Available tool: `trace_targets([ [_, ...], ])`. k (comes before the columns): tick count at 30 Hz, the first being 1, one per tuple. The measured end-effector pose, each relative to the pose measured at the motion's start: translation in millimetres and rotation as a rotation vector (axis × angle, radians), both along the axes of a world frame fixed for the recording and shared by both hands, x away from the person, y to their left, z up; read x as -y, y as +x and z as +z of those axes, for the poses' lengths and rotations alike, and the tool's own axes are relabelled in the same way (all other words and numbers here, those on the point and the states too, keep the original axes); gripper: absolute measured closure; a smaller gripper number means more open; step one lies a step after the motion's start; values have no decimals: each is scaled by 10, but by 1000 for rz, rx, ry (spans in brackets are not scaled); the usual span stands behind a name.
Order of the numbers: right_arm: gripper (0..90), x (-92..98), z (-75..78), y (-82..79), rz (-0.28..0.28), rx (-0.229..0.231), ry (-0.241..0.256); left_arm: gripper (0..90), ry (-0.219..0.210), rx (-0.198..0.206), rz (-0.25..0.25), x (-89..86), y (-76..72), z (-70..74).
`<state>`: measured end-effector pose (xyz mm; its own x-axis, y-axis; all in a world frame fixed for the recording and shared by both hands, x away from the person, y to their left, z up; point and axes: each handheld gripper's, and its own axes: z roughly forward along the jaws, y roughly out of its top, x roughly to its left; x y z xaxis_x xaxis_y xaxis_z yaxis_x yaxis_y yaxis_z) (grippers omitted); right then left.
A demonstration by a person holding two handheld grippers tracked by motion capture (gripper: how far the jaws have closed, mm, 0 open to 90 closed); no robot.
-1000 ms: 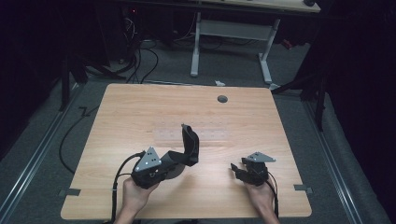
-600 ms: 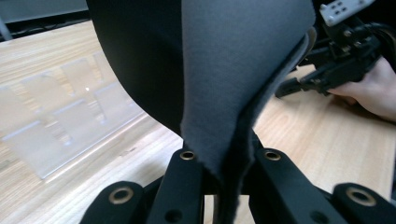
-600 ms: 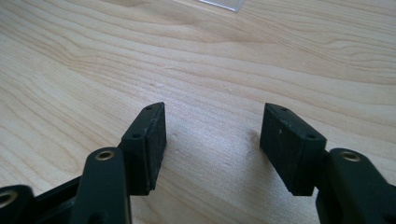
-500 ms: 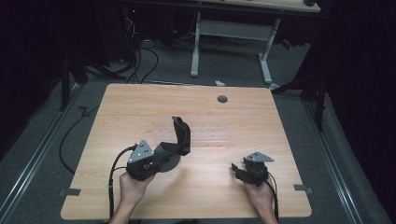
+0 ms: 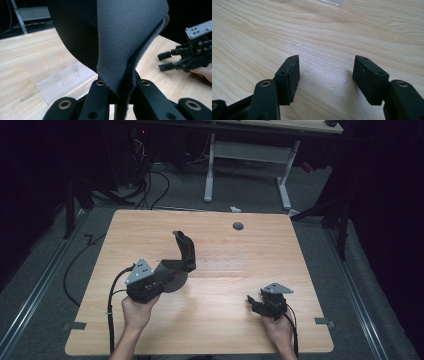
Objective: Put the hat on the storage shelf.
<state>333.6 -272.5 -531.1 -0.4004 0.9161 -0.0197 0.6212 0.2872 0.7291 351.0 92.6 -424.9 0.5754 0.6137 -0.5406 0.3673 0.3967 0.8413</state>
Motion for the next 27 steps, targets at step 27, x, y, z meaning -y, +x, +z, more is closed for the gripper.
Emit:
trace_targets([
  [27, 385, 0, 1, -1, 1, -1, 0, 856, 70, 27, 125, -86, 482, 83],
])
